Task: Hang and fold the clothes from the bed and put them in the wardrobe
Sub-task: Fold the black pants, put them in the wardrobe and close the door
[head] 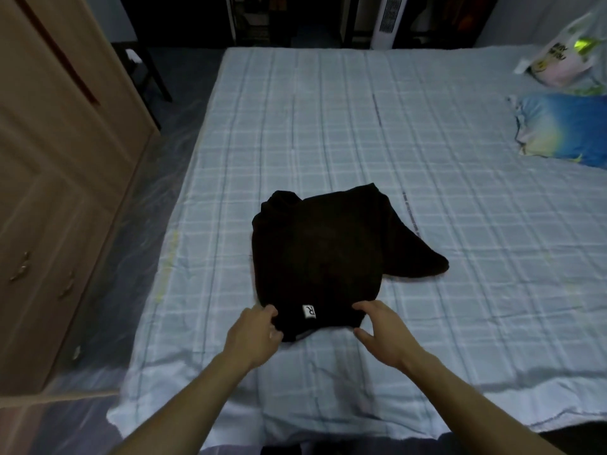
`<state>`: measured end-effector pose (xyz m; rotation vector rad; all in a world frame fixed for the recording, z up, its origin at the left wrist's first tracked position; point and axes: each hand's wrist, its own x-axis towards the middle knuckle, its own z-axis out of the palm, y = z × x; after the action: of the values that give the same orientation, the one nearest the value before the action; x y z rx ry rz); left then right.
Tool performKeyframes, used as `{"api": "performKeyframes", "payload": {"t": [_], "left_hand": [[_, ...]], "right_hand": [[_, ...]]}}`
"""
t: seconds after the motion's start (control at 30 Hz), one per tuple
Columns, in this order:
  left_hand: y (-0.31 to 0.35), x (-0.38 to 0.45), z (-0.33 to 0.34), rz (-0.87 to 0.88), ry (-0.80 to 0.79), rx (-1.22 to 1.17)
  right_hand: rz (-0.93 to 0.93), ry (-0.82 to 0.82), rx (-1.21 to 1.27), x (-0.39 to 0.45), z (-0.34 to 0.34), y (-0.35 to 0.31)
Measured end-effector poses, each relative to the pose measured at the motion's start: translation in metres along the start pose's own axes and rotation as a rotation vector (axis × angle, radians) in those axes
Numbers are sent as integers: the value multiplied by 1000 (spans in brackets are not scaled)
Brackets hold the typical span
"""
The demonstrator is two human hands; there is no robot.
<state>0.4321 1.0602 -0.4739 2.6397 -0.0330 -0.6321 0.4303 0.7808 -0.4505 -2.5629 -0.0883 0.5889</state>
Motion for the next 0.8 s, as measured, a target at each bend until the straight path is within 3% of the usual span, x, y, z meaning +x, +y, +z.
{"api": "performKeyframes", "payload": {"t": [0.13,0.27,0.5,0.67,0.8], "left_hand": [[-9,16,54,32,-31,-18],[-23,36,92,125,58,120],[-44,69,126,266,165,302],[-37,83,112,304,212,324],[-31,76,76,362,245,181]], "right_hand": [[66,50,33,17,36,15],[94,89,28,45,75,26],[97,51,-229,79,135,40],[103,71,-247,89,147,46],[83,123,-234,85,141,45]]}}
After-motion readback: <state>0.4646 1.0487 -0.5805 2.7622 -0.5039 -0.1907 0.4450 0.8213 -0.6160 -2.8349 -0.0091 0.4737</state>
